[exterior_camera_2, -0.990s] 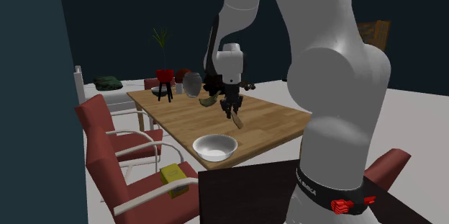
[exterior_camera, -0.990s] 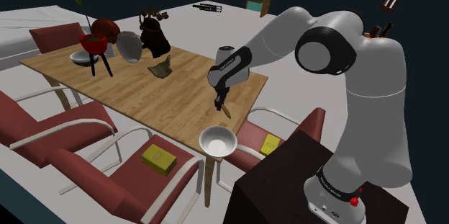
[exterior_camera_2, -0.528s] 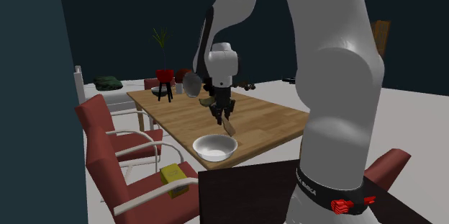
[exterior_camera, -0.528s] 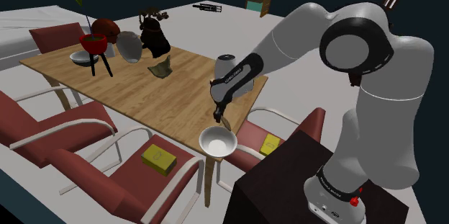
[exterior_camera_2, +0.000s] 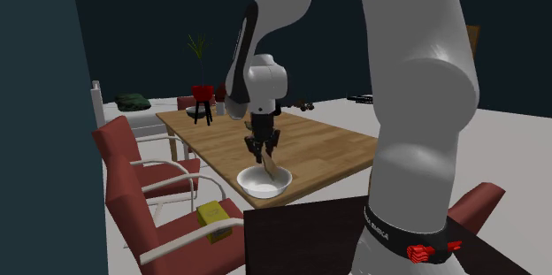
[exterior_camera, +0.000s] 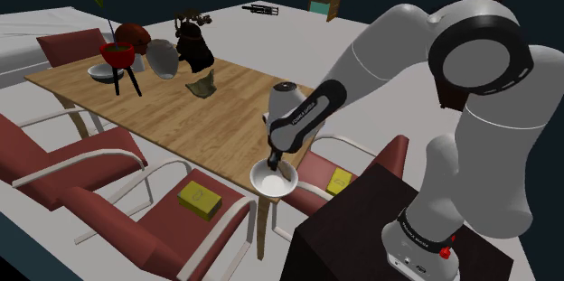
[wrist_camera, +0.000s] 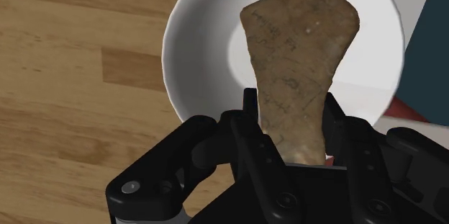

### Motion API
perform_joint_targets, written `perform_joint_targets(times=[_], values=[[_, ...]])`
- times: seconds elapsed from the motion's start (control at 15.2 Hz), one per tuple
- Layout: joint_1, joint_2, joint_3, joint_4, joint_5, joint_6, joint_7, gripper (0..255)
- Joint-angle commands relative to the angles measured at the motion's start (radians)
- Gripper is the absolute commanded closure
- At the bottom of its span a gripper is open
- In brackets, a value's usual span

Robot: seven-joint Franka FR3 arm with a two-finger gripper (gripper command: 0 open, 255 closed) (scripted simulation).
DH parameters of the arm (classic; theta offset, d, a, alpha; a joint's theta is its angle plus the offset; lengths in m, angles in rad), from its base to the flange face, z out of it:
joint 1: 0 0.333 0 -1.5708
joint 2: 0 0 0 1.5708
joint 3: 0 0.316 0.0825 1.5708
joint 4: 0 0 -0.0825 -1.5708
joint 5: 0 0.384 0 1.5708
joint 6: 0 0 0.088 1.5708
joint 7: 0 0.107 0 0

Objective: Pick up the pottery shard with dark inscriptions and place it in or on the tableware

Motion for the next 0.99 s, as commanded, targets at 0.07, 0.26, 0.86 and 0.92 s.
perform_joint_targets(times=[0.07, 0.26, 0.86, 0.92], values=[[-0.013, 0.039, 0.024, 0.003, 0.036, 0.034, -0.02, 255], [-0.033, 0.082, 0.051, 0.01, 0.072, 0.067, -0.046, 255], [-0.083, 0.176, 0.117, 0.033, 0.143, 0.137, -0.096, 255], [-0.083, 0.176, 0.117, 0.033, 0.143, 0.137, -0.096, 255]])
